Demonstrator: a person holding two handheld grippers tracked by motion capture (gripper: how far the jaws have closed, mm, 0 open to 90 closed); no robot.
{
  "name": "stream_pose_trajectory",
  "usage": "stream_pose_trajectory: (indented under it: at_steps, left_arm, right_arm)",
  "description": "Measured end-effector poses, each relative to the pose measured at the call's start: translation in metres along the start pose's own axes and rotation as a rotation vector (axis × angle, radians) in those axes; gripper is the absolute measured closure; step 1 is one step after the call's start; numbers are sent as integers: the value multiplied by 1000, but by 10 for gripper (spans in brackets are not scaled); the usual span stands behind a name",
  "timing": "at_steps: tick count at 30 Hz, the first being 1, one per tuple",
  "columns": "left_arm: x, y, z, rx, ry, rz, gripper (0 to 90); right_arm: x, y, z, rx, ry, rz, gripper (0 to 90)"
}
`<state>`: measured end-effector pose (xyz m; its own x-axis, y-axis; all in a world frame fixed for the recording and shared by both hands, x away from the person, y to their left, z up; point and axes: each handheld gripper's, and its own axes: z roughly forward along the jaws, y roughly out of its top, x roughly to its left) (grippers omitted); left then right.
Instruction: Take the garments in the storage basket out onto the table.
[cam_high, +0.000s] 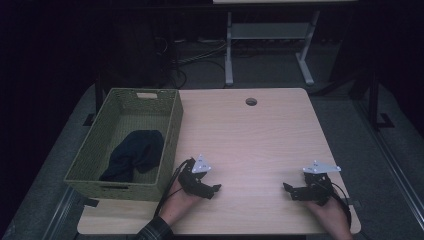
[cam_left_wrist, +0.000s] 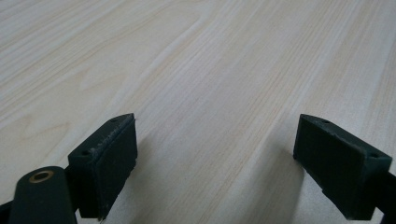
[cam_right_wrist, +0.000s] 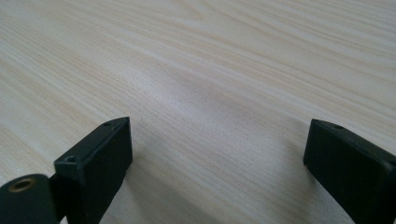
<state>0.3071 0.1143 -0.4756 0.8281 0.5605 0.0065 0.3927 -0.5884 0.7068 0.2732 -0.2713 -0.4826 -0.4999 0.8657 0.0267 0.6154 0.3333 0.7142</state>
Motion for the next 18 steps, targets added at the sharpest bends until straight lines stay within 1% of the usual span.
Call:
stream_pose_trajectory:
  at_steps: [6, 8, 9, 10, 13, 18]
  left_arm:
    - [-1, 2, -1, 0, 0, 12, 129]
    - [0, 2, -4, -14, -3, 6, 130]
    - [3, 2, -7, -36, -11, -14, 130]
    - [4, 3, -8, -46, -20, -27, 131]
    - [4, 4, -9, -54, -29, -28, 131]
    - [4, 6, -11, -65, -31, -31, 131]
  right_arm:
    - [0, 0, 0, 0, 0, 0, 75]
    - [0, 0, 0, 0, 0, 0, 76]
    - [0, 0, 0, 0, 0, 0, 75]
    - [0, 0, 0, 0, 0, 0, 75]
    - [0, 0, 0, 0, 0, 0, 75]
    - [0, 0, 0, 0, 0, 0, 75]
